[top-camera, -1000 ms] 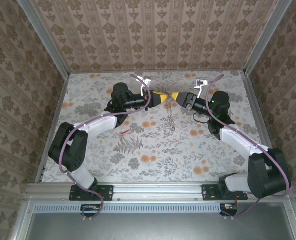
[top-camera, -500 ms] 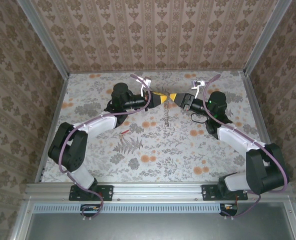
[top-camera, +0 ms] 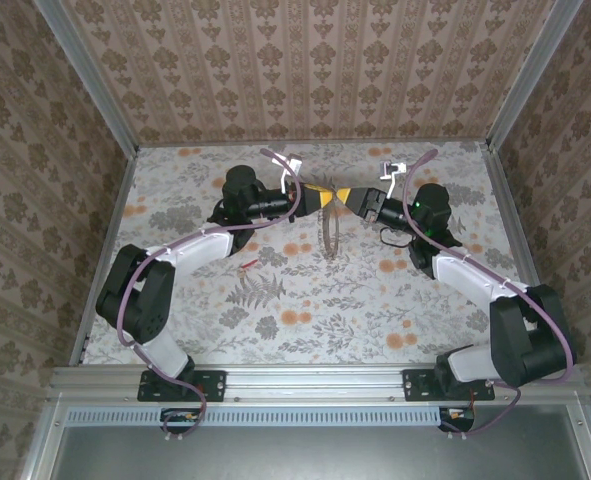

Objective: Put the keys on the keyring

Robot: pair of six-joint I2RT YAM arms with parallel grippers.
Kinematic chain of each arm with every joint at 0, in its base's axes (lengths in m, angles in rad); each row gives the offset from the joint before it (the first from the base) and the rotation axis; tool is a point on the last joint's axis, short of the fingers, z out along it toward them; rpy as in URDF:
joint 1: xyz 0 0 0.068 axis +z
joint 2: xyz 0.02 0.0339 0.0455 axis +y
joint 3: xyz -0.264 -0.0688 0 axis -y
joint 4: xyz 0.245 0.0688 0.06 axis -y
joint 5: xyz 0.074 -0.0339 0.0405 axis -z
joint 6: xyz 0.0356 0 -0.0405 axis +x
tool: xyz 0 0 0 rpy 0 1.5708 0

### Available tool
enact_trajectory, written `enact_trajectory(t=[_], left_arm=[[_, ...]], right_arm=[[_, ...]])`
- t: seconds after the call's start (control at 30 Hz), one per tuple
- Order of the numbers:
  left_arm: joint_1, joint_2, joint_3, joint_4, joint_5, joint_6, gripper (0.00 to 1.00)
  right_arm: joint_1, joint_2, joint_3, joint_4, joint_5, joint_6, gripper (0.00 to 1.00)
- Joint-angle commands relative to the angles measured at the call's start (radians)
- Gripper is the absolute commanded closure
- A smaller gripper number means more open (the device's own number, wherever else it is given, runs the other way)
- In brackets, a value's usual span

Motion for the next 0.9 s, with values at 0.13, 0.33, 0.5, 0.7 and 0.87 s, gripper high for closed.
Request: enact_trajectory(t=[0.13, 0.33, 0.5, 0.7, 0.87], left_arm=[[0.004, -0.045, 0.034, 0.043, 0.021, 0.016, 1.0], [0.003, -0.045, 0.032, 0.04, 0.023, 0.018, 1.0], [0.003, -0.044, 0.031, 0.042, 0.025, 0.017, 1.0], [0.002, -0.039, 0.036, 0.044, 0.028, 0.014, 1.0], [0.0, -0.037, 0.038, 0.044, 0.028, 0.014, 1.0]], right_arm=[[0.017, 0.001, -0.029, 0.0, 0.001, -0.03, 0.62], [0.011, -0.006, -0.037, -0.002, 0.017, -0.032, 0.61], [0.012, -0.006, -0.029, 0.004, 0.0, -0.029, 0.65], [0.018, 0.004, -0.009, 0.027, -0.018, -0.02, 0.69], [0.025, 0.011, 0.003, 0.039, -0.021, -0.013, 0.74]])
